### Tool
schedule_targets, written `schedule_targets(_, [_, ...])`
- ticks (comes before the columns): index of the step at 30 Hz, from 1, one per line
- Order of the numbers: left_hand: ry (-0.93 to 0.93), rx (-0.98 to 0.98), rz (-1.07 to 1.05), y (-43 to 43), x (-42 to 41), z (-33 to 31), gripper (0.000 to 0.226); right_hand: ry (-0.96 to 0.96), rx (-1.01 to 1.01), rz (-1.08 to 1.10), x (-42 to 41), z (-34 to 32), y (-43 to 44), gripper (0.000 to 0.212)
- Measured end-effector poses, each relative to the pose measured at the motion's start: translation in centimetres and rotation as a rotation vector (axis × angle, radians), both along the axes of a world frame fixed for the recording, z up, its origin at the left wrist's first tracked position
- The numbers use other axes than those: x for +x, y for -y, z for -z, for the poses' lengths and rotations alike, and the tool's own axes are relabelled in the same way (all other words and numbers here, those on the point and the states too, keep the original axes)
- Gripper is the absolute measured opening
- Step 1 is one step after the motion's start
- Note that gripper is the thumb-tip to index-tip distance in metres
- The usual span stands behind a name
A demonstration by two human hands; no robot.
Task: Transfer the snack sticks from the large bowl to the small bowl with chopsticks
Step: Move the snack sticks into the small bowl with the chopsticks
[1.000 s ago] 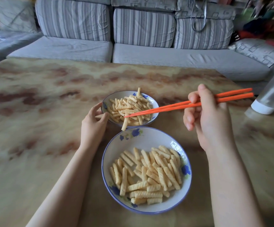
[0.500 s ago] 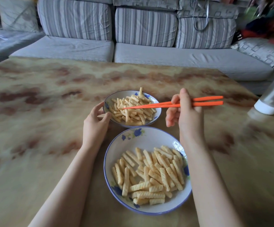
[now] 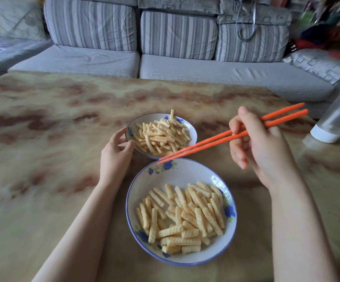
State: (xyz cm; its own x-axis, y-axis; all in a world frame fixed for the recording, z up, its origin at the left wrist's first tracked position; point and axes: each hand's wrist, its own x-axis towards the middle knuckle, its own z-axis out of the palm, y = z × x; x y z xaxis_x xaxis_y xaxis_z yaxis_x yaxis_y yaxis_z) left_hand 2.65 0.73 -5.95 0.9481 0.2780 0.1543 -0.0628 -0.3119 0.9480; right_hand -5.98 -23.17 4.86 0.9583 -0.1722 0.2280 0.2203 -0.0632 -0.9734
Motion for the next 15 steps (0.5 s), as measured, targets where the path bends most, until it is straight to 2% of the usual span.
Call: schedule_targets(15, [-0.002, -0.006, -0.002, 0.0, 0.1, 0.1, 0.042, -0.11, -0.133, -0.091, 0.0, 0.6, 0.9, 0.042])
